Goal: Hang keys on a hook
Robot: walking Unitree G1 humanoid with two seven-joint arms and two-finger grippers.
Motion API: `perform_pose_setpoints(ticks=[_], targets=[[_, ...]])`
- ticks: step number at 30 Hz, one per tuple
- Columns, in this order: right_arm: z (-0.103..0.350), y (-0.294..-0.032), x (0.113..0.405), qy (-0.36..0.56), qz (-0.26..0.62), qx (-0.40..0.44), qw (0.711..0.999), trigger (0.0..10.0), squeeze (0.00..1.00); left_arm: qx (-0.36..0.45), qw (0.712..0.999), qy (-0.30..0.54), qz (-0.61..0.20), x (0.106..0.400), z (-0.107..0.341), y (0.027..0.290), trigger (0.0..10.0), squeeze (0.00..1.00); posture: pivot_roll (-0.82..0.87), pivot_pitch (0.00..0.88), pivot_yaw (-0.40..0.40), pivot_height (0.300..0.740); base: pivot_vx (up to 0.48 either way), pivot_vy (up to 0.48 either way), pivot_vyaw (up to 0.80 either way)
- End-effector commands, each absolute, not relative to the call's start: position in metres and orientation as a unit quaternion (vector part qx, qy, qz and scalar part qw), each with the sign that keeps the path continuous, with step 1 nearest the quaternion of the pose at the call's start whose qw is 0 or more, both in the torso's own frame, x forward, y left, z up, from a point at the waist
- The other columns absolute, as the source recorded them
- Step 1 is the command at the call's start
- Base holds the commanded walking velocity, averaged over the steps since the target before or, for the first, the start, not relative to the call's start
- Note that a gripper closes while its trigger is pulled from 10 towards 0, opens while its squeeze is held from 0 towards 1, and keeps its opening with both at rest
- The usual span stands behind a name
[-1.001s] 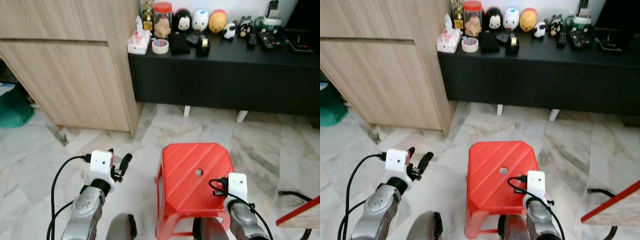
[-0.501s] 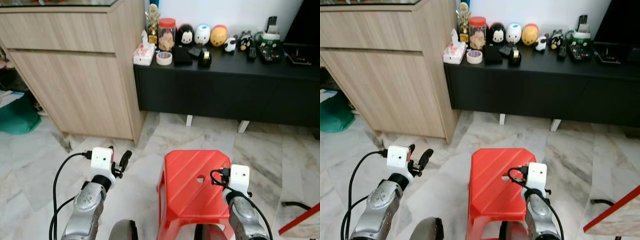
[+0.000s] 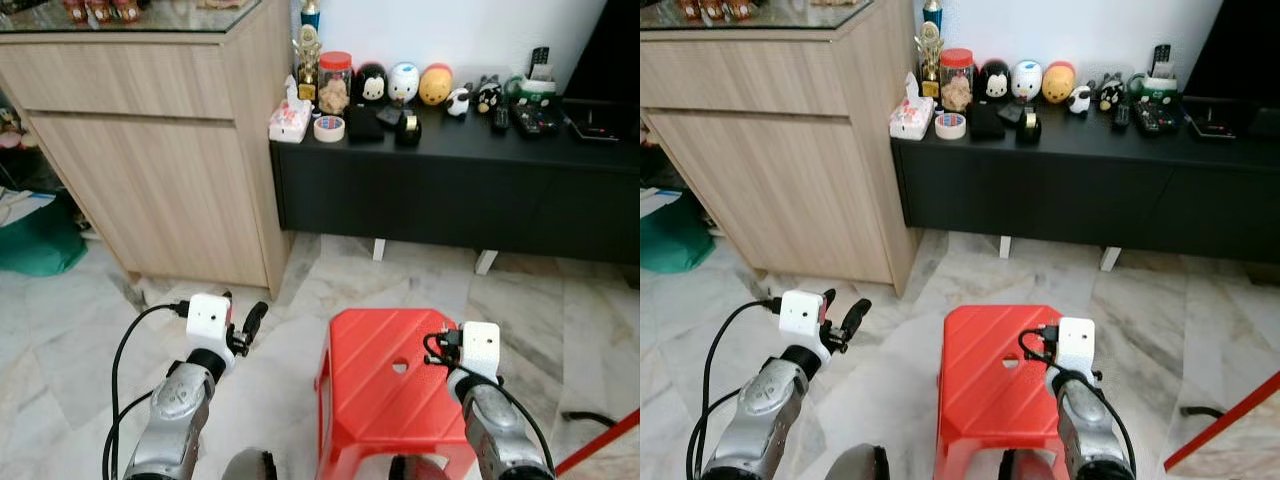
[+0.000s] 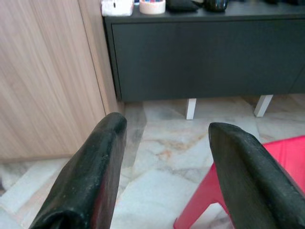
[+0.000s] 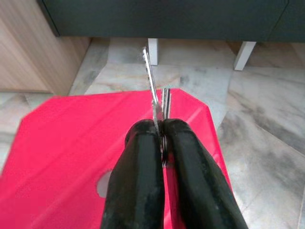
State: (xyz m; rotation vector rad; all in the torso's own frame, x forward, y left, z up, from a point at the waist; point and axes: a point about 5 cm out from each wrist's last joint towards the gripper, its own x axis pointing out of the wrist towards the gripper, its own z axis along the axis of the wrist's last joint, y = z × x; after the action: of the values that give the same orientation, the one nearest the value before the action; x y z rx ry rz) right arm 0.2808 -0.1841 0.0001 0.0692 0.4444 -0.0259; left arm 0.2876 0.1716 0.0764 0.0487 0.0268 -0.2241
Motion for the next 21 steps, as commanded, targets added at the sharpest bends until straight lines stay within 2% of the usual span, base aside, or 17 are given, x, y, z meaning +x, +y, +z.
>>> perform_pose_setpoints(ticks=[1, 4, 15, 18, 21], targets=[[-0.001, -0.181, 0.279, 0.226, -0.005, 0.037, 0.973, 10.0, 0.00, 0.031, 0.993, 0.010, -0.115, 0.289, 0.077, 0.172, 10.0, 0.00, 0.01, 0.000, -0.004, 0.716, 0.000, 0.000, 0.00], [-0.003, -0.179, 0.278, 0.232, 0.006, 0.040, 0.972, 10.0, 0.00, 0.035, 0.992, 0.010, -0.120, 0.289, 0.077, 0.172, 10.0, 0.00, 0.02, 0.000, -0.002, 0.740, 0.000, 0.000, 0.00], [0.001, -0.173, 0.281, 0.249, 0.061, 0.030, 0.966, 10.0, 0.00, 0.048, 0.989, 0.010, -0.137, 0.291, 0.077, 0.172, 10.0, 0.00, 0.01, 0.000, -0.003, 0.740, 0.000, 0.000, 0.00], [0.000, -0.167, 0.278, 0.284, 0.137, -0.001, 0.949, 10.0, 0.00, 0.060, 0.985, 0.005, -0.163, 0.291, 0.081, 0.169, 10.0, 0.00, 0.01, 0.000, -0.005, 0.740, 0.000, 0.000, 0.00], [0.008, -0.164, 0.278, 0.276, 0.212, -0.023, 0.937, 10.0, 0.00, 0.077, 0.977, 0.000, -0.201, 0.290, 0.085, 0.165, 10.0, 0.00, 0.01, 0.000, -0.011, 0.740, 0.000, 0.000, 0.00]])
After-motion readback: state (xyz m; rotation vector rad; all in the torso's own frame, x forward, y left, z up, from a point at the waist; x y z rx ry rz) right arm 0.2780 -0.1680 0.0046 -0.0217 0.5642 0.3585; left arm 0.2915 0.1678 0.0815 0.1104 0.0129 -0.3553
